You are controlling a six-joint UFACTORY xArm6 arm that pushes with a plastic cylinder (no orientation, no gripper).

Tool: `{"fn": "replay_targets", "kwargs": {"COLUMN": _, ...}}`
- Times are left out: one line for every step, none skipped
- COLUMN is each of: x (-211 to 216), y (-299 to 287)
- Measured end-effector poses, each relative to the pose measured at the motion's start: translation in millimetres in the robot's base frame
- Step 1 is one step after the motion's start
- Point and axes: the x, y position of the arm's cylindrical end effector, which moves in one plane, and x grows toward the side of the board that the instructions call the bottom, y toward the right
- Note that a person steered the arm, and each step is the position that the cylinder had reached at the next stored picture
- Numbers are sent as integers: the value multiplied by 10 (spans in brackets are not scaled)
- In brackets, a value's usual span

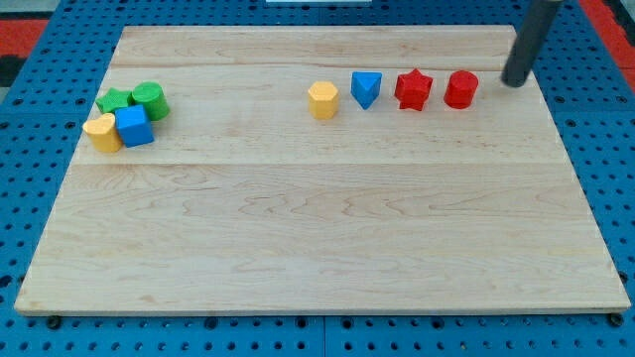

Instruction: Push the red circle closer to the red star

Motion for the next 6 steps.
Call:
{"fn": "replay_targets", "kwargs": {"x": 164, "y": -445}}
{"fn": "replay_targets", "kwargs": {"x": 154, "y": -828}}
{"fn": "replay_targets", "kwargs": {"x": 114, "y": -1159}}
{"fn": "replay_targets", "kwargs": {"x": 103, "y": -1014}}
{"fn": "replay_targets", "kwargs": {"x": -151, "y": -845}}
{"fn": "replay_targets", "kwargs": {"x": -295, "y": -1197}}
